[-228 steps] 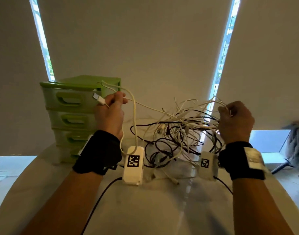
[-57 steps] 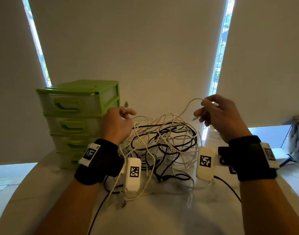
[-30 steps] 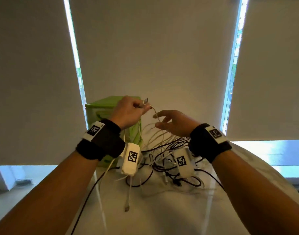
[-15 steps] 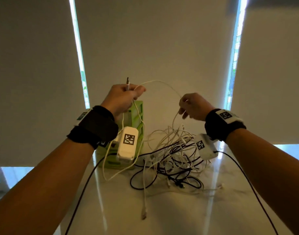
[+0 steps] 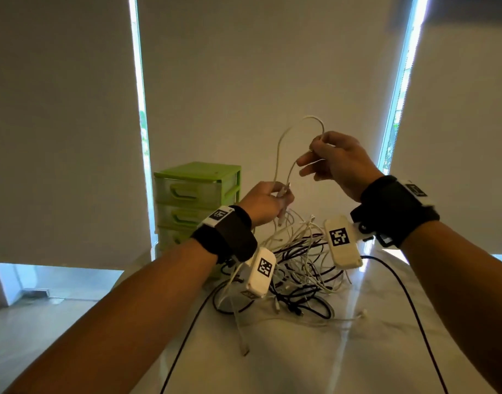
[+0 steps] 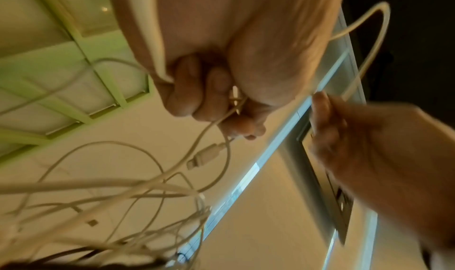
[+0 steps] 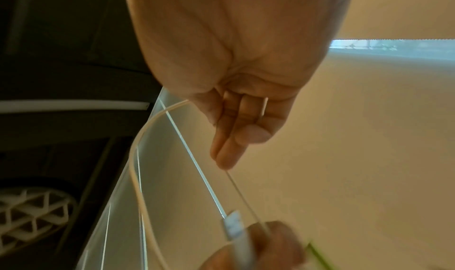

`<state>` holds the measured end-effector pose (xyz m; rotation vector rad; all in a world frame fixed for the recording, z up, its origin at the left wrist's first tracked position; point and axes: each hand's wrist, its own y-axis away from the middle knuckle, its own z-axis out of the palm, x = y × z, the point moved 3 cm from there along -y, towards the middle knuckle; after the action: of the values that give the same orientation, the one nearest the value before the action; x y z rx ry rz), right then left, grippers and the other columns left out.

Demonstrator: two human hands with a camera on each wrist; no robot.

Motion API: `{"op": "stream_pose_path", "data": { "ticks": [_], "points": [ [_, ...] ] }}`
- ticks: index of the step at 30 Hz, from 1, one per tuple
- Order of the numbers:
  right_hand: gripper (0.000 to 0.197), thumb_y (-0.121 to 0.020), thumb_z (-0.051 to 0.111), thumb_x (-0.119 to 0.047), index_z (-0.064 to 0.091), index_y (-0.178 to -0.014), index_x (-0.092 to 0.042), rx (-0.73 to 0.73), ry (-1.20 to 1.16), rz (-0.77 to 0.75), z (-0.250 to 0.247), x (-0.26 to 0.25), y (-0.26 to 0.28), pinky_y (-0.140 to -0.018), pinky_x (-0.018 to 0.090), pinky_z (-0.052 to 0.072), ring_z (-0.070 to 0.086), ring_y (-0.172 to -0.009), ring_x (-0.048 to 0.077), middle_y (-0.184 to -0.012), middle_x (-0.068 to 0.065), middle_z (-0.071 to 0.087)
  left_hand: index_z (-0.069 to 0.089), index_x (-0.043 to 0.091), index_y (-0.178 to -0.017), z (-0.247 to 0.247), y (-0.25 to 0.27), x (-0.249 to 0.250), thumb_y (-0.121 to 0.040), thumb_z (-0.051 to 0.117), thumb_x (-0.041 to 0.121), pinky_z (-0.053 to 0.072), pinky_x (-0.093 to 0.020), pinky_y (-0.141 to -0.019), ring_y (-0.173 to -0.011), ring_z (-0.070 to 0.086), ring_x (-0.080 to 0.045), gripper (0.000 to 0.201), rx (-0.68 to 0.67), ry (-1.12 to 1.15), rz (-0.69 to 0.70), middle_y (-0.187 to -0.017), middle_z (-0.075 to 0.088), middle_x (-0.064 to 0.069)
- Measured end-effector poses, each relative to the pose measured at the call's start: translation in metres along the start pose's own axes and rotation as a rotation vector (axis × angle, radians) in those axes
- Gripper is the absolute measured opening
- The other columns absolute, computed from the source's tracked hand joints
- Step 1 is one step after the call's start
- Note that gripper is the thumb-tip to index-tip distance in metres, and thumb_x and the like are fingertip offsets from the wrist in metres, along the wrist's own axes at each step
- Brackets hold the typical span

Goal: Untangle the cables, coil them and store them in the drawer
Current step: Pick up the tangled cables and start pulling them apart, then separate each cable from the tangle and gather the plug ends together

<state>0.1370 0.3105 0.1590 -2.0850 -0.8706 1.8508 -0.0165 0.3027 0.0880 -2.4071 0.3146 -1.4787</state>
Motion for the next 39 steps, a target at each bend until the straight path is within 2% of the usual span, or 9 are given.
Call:
{"op": "stream_pose_path", "data": {
  "ticks": [3,8,12,16,20,23,27,34,39],
  "points": [
    [0.016,-0.1,0.046,-0.015,0.055,-0.087,-0.015,0.048,0.149,-0.04,-0.018,0.004,0.007,-0.055,0.023,0.047,0.066,-0.064,0.016,-0.082,0.008,0.071,0.068,0.012,-0.093,-0.023,-0.002,-0.003,-0.094,0.059,0.022,0.032,-0.019,-0.046,-0.049,0.042,-0.007,0.013,0.09,0.028,-0.045,-0.056,0.051,0.004],
    [0.016,-0.1,0.046,-0.019,0.053,-0.086,-0.018,0.177,0.236,-0.029,-0.06,0.021,0.023,-0.05,0.024,0.042,0.062,-0.055,0.017,-0.077,0.008,0.066,0.066,0.017,-0.083,-0.055,0.004,-0.008,-0.086,0.07,0.021,0.022,-0.02,-0.04,-0.046,0.031,-0.008,0.006,-0.033,0.036,-0.128,-0.053,0.045,0.007],
    [0.021,-0.099,0.049,-0.018,0.053,-0.079,-0.019,0.269,0.399,0.079,-0.121,0.042,0.049,-0.048,0.025,0.039,0.06,-0.045,0.012,-0.07,0.008,0.063,0.06,0.016,-0.085,-0.059,0.017,-0.001,-0.09,0.063,0.019,0.025,-0.015,-0.035,-0.04,0.032,-0.002,0.007,-0.077,0.282,-0.067,-0.071,0.057,-0.001],
    [0.026,-0.096,0.054,-0.009,0.055,-0.071,-0.014,0.172,0.854,0.385,-0.189,0.08,0.093,-0.053,0.026,0.044,0.058,-0.049,0.025,-0.063,0.012,0.062,0.057,0.014,-0.083,-0.043,0.034,0.012,-0.101,0.038,0.032,0.032,-0.017,-0.044,-0.051,0.04,-0.006,0.032,-0.193,0.6,-0.067,-0.089,0.065,-0.009],
    [0.02,-0.089,0.062,-0.005,0.057,-0.086,-0.024,-0.122,1.243,0.754,-0.213,0.087,0.145,-0.054,0.019,0.038,0.051,-0.064,0.016,-0.074,-0.002,0.055,0.052,0.017,-0.071,-0.001,0.057,0.036,-0.1,0.028,0.042,0.041,-0.023,-0.055,-0.064,0.048,-0.012,0.045,-0.445,0.739,-0.018,-0.084,0.063,-0.008],
    [0.018,-0.09,0.064,-0.008,0.061,-0.105,-0.018,-0.098,0.845,0.575,-0.174,0.058,0.161,-0.051,0.024,0.036,0.044,-0.049,0.014,-0.064,-0.001,0.057,0.055,0.022,-0.071,0.04,0.074,0.059,-0.1,0.027,0.046,0.035,-0.029,-0.066,-0.075,0.044,-0.012,0.047,-0.494,0.706,0.079,-0.083,0.057,0.0],
    [0.053,-0.083,0.064,-0.046,0.057,-0.127,-0.018,-0.313,0.247,0.469,-0.079,0.021,0.191,-0.056,0.023,0.042,0.051,-0.06,0.011,-0.104,0.006,0.065,0.058,0.032,-0.077,0.095,0.093,0.077,-0.093,0.03,0.058,0.031,-0.027,-0.068,-0.077,0.034,-0.011,0.041,-0.442,0.508,0.116,-0.085,0.038,0.005],
    [0.014,-0.094,0.052,-0.025,0.059,-0.099,-0.013,-0.415,-0.207,0.587,-0.036,0.057,0.241,-0.05,0.018,0.039,0.042,-0.052,0.009,-0.093,0.0,0.069,0.054,0.035,-0.086,0.144,0.105,0.078,-0.103,0.021,0.045,0.036,-0.033,-0.08,-0.091,0.045,-0.012,0.039,-0.371,0.366,0.165,-0.096,0.045,0.004],
    [0.026,-0.091,0.047,-0.036,0.053,-0.105,-0.015,-0.348,-0.661,0.56,-0.047,0.062,0.247,-0.051,0.018,0.047,0.051,-0.049,0.009,-0.105,0.01,0.066,0.05,0.035,-0.088,0.161,0.109,0.075,-0.104,0.017,0.043,0.038,-0.027,-0.076,-0.089,0.047,-0.007,0.037,-0.294,0.309,0.219,-0.092,0.048,0.007]
  ]
}}
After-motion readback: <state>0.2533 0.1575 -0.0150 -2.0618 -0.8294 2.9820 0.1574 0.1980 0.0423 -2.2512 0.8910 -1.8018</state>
